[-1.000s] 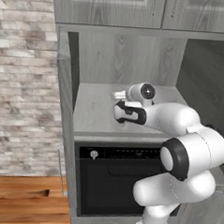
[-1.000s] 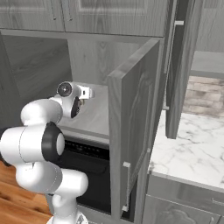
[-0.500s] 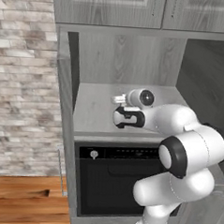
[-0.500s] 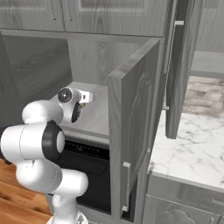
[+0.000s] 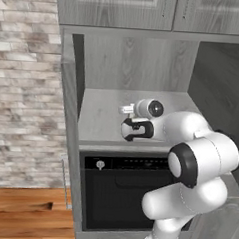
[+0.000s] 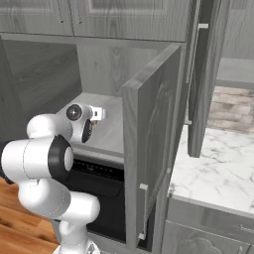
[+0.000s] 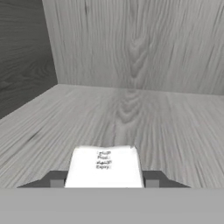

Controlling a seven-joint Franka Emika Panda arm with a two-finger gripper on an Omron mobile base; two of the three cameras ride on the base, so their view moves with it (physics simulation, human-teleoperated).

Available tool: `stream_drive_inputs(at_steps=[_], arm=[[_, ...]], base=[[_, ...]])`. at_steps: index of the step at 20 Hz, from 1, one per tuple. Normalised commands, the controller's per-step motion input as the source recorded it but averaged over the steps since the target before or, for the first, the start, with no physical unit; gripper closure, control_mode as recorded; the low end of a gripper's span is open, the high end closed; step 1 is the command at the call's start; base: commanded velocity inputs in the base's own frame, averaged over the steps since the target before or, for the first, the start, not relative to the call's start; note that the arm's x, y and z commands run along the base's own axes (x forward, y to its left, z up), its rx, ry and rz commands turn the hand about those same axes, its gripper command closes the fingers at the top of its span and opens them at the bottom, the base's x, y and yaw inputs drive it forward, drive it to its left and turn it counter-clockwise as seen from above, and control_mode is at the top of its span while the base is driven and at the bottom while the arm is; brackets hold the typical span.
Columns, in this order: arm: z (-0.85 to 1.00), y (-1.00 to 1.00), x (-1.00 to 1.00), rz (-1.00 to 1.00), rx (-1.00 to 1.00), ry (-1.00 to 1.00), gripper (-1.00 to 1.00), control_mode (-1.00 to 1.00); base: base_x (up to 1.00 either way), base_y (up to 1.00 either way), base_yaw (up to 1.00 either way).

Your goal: Sort all alcoholic drinks to one cabinet, and non-alcoholic drinks to the other.

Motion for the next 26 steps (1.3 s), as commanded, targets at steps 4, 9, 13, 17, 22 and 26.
stream_drive_inputs(at_steps=[4, 9, 13, 17, 22, 26], arm=[[-0.11, 0.00, 0.00, -0.01, 0.00, 0.00, 1.00, -1.00], [-0.11, 0.00, 0.00, -0.02, 0.00, 0.00, 1.00, -1.00], [-0.12, 0.00, 0.00, -0.02, 0.00, 0.00, 1.00, -1.00], [-0.11, 0.00, 0.00, -0.02, 0.00, 0.00, 1.00, -1.00], [-0.09, 0.00, 0.00, -0.02, 0.00, 0.00, -1.00, -1.00], [-0.10, 0.00, 0.00, -0.02, 0.00, 0.00, -1.00, -1.00]], base=[[0.00, 0.00, 0.00], [0.00, 0.00, 0.00], [0.00, 0.00, 0.00], [0.00, 0.00, 0.00], [0.00, 0.00, 0.00], [0.00, 0.00, 0.00]])
